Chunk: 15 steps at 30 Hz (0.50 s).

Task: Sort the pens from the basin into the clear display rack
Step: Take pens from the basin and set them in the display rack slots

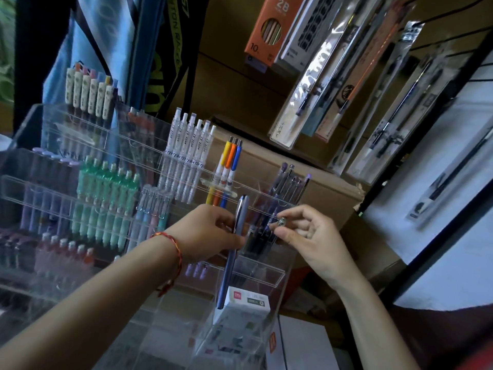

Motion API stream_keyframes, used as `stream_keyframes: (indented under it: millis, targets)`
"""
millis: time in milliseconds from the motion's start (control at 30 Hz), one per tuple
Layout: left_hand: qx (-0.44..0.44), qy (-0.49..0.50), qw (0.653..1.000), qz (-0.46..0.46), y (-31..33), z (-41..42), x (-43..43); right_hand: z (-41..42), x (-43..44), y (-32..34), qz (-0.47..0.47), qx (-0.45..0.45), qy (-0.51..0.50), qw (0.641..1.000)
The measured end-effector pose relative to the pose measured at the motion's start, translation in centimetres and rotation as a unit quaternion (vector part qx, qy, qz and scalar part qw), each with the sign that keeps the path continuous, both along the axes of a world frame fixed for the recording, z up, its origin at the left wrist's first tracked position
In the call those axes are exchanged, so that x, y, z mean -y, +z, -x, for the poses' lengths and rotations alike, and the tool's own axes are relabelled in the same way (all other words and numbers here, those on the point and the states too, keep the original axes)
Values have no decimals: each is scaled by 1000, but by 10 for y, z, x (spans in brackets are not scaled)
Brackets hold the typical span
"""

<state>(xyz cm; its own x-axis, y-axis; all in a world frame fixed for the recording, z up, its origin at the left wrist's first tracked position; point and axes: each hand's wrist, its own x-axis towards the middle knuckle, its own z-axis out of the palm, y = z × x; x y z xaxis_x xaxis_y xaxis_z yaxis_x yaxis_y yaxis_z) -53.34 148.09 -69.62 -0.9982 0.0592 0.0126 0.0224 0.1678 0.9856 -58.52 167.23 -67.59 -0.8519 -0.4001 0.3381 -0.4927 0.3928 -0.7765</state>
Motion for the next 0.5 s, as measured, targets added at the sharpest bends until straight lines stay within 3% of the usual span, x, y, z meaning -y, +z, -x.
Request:
stream_keyframes:
  millis: [367,500]
  targets:
    - [-29,-7,999,31,-22,-4,-24,-6,6,-10,-167,-41,-75,982]
    - [-100,8,993,56,-23,-7,-31,-22,7,10,-94,-71,-22,993]
